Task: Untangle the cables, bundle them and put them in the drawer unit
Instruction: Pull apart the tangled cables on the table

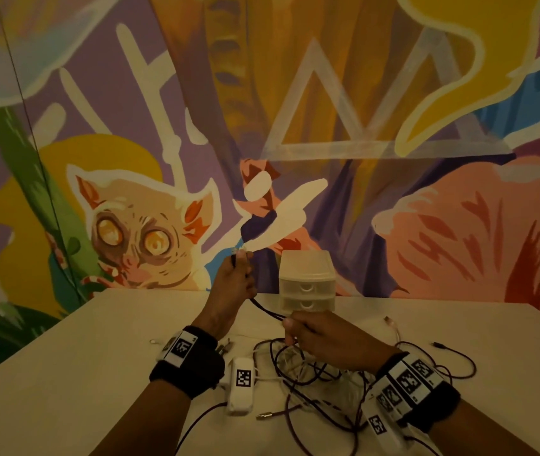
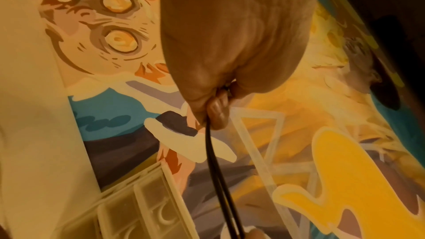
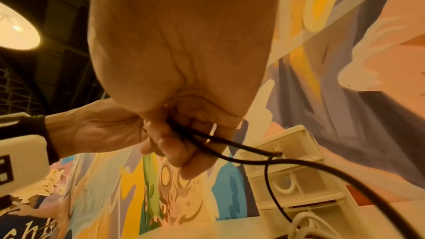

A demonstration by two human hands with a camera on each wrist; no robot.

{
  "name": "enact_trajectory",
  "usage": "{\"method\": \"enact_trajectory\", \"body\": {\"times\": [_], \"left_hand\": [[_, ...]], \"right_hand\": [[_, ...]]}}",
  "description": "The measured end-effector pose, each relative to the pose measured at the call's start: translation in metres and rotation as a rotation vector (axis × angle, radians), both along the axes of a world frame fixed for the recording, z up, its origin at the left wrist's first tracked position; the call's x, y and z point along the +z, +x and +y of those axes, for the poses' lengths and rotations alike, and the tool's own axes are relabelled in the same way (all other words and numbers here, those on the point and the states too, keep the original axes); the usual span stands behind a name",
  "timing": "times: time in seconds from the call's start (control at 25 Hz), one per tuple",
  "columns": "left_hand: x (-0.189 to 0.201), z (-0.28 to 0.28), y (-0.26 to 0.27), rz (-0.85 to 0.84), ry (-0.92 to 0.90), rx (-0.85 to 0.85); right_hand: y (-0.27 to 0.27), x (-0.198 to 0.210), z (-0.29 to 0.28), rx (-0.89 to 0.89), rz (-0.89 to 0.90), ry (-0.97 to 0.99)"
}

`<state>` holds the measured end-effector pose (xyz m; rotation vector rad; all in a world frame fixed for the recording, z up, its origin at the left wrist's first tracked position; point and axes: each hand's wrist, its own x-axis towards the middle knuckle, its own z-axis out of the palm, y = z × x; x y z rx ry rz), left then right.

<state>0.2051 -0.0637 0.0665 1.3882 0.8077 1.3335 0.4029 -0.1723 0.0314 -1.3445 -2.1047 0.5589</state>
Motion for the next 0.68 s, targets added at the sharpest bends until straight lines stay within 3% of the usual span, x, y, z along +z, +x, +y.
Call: {"method": "enact_trajectory", "body": {"times": [0.08,0.28,0.56,0.68], "left_hand": [[-0.005,0.004,0.005,0.005,-0.023,0.033],[-0.007,0.005,-0.001,-0.169,-0.097,0.046],[0.007,0.011,-0.024,-0.086,-0.072,0.198],[0.006,0.022,-0.038,-0.067,-0.041,0.216]], "right_hand": [[0.003,-0.004,0.002,0.000,-0.031,0.006],[0.011,-0.005,0.000,-0.066,-0.019,-0.016],[0.039,0.006,0.005,-0.095,-0.190,-0.061],[0.056,0.030,0.001,-0.092,-0.228,-0.074]]}}
